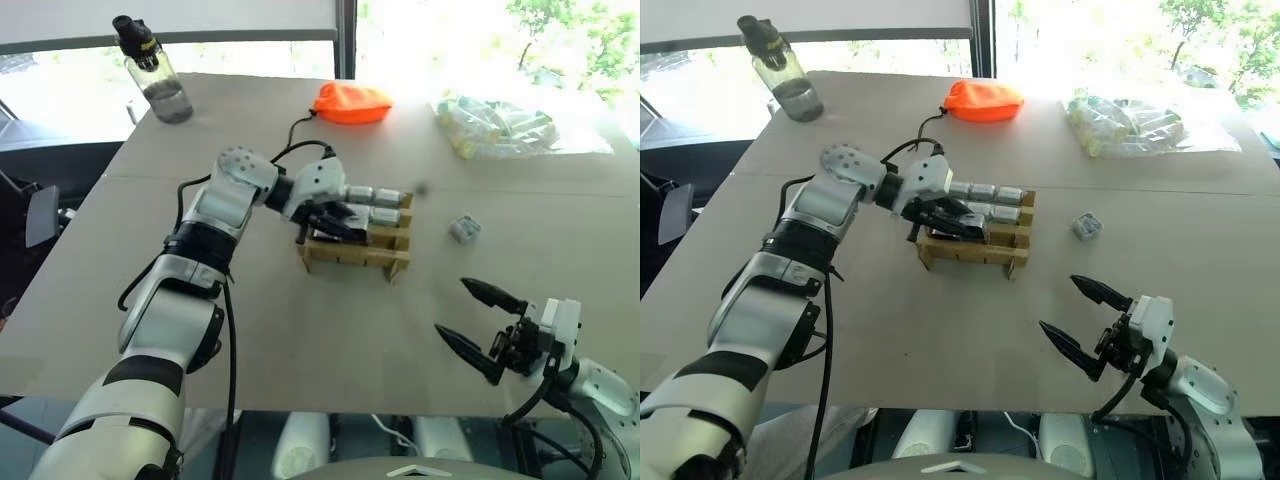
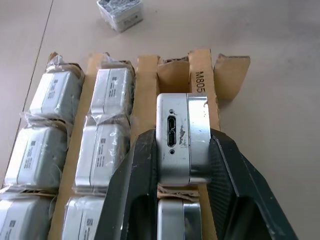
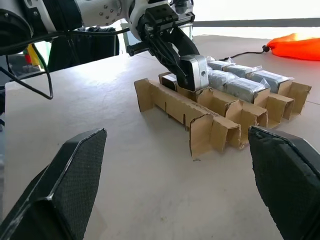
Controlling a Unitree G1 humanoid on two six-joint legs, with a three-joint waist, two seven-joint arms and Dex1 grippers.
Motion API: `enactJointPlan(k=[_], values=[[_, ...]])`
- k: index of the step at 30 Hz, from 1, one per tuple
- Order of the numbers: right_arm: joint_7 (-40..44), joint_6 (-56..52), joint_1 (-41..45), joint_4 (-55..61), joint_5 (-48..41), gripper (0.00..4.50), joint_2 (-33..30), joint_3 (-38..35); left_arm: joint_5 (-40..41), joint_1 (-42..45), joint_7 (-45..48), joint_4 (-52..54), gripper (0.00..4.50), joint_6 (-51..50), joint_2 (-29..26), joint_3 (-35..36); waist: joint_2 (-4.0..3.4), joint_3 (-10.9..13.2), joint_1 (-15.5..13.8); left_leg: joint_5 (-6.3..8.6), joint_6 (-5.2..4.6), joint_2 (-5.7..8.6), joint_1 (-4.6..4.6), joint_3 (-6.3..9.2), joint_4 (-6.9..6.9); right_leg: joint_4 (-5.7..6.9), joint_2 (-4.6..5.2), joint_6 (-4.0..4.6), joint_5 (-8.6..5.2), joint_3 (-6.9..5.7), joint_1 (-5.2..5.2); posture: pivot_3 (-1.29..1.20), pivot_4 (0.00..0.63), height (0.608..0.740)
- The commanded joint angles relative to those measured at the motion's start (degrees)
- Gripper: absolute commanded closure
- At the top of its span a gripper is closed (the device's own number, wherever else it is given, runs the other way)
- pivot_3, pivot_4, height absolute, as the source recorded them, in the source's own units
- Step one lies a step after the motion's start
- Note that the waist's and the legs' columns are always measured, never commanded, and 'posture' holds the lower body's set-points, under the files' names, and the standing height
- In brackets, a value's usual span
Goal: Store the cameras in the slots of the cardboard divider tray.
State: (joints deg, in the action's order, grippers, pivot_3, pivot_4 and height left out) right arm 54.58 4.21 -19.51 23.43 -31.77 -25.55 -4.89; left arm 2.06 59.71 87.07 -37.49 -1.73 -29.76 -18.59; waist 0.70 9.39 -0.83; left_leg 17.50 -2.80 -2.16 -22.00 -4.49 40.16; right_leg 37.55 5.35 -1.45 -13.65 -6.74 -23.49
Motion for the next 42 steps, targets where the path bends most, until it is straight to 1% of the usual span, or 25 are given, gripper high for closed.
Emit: enactJointPlan(k=[1,8,12,16,18,19,22,23,24,25,27,28,32,36,42], values=[[1.09,2.55,-0.02,0.16,0.18,0.0,0.14,-0.11,-1.0,1.35,-0.51,-0.44,3.77,1.64,-0.02,0.49,0.0,0.0,0.0,0.0,0.0,-0.01,0.0,0.0,0.0,0.0,0.0,0.0,0.0,0.0,0.0,0.0,0.15,0.726],[1.13,3.22,0.54,-0.13,-0.05,0.0,0.14,-0.18,-2.15,1.44,-0.76,-1.86,3.77,2.27,1.56,0.49,0.0,0.0,-0.01,0.0,0.0,0.0,0.01,0.0,0.0,0.02,0.0,0.0,0.0,0.0,0.0,0.0,0.15,0.726],[0.74,3.46,0.72,-0.14,0.14,0.0,0.26,-0.16,-3.3,1.63,-1.58,-3.55,3.77,4.77,2.05,0.44,0.0,0.0,-0.02,0.0,0.0,0.0,0.01,0.0,0.0,0.01,0.0,0.0,0.0,0.0,0.0,0.0,0.15,0.726],[0.5,3.7,0.79,-0.43,0.44,0.0,0.51,0.0,-3.23,2.21,0.03,-4.61,3.77,4.32,2.34,0.44,0.0,0.0,-0.01,0.0,0.0,0.0,0.0,0.01,0.01,0.01,0.0,0.0,0.0,-0.01,0.0,0.0,0.15,0.726],[-0.18,2.75,0.61,-0.27,0.54,0.0,0.46,0.05,-2.71,2.11,1.19,-3.72,2.75,3.89,2.08,0.7,0.0,0.0,-0.01,0.0,0.0,0.0,0.01,0.0,0.01,0.02,0.0,0.0,0.0,-0.01,0.0,0.0,0.15,0.726],[-0.95,2.75,0.71,-0.26,0.73,0.0,0.77,-0.17,-2.8,2.33,-0.3,-3.62,2.44,3.71,2.37,1.25,0.0,0.0,-0.01,0.0,0.0,0.0,0.0,0.0,0.0,0.01,0.0,0.0,0.0,-0.01,0.0,0.0,0.15,0.726],[-4.43,1.4,1.22,-0.41,2.73,0.0,0.89,-0.67,-3.08,2.55,-2.17,-2.73,1.11,4.75,2.18,2.03,0.0,0.0,-0.01,0.0,0.0,-0.01,0.01,0.01,0.01,0.01,0.01,0.0,0.0,-0.01,0.0,0.0,0.15,0.726],[-6.3,0.86,1.82,-0.79,3.74,0.0,1.14,-1.03,-2.04,2.39,-1.6,-1.49,0.69,3.6,1.83,2.66,0.0,0.0,-0.01,0.0,0.0,-0.02,0.01,0.0,0.01,0.02,0.01,0.0,0.0,0.0,0.0,0.0,0.15,0.726],[-9.37,-0.25,2.91,-1.38,5.16,0.0,1.51,-1.77,0.9,1.86,0.01,0.95,0.28,1.08,1.49,4.31,0.0,0.0,0.0,0.0,0.0,-0.02,0.01,0.0,0.01,0.02,0.01,0.0,0.0,0.0,0.0,0.0,0.15,0.726],[-12.11,-1.23,3.92,-1.97,6.53,0.0,1.79,-2.39,3.81,1.2,1.39,3.29,0.03,-1.31,1.25,5.92,0.0,0.0,0.01,0.0,0.0,-0.03,0.01,-0.01,0.01,0.03,0.01,0.0,0.0,0.0,0.0,0.0,0.15,0.726],[-17.62,-2.5,6.03,-3.64,11.09,0.0,1.95,-3.31,8.79,-0.8,3.33,8.81,0.03,-7.49,0.11,8.48,0.0,0.0,0.19,0.0,0.01,-0.08,-0.02,-0.03,0.02,0.08,0.03,0.0,0.0,0.04,-0.07,0.0,0.15,0.726],[-19.46,-5.08,7.92,-4.88,11.52,0.0,1.61,-3.37,10.78,-2.87,3.72,12.71,0.03,-10.7,-1.46,9.71,-0.01,0.0,0.17,-0.01,0.01,-0.09,0.0,-0.06,0.01,0.09,0.03,0.0,0.0,0.07,-0.08,0.0,0.15,0.726],[-20.88,-11.79,15.63,-10.77,12.64,0.0,-0.41,-2.33,14.69,-10.92,2.51,26.56,0.03,-18.63,-7.43,12.29,-0.08,-0.03,1.35,-0.01,0.02,-0.12,0.14,-0.22,-0.06,0.15,0.02,0.01,0.0,0.25,-0.09,0.0,0.15,0.726],[-22.46,-17.67,26.26,-21.17,13.87,0.0,-1.45,-2.23,17.85,-17.55,-1.17,37.37,0.03,-25.2,-11.94,15.38,-0.05,-0.02,1.02,-0.02,0.02,-0.11,0.06,-0.1,0.01,0.2,0.07,0.01,0.0,0.17,-0.08,0.0,0.15,0.726],[-22.44,-22.59,39.6,-36.18,14.82,0.0,-1.78,-2.0,21.95,-25.94,-7.86,48.29,0.03,-32.2,-15.81,20.24,-0.07,-0.01,1.1,-0.01,0.02,-0.08,0.01,-0.04,-0.06,0.08,0.12,0.01,0.0,0.25,-0.09,0.0,0.15,0.726]])
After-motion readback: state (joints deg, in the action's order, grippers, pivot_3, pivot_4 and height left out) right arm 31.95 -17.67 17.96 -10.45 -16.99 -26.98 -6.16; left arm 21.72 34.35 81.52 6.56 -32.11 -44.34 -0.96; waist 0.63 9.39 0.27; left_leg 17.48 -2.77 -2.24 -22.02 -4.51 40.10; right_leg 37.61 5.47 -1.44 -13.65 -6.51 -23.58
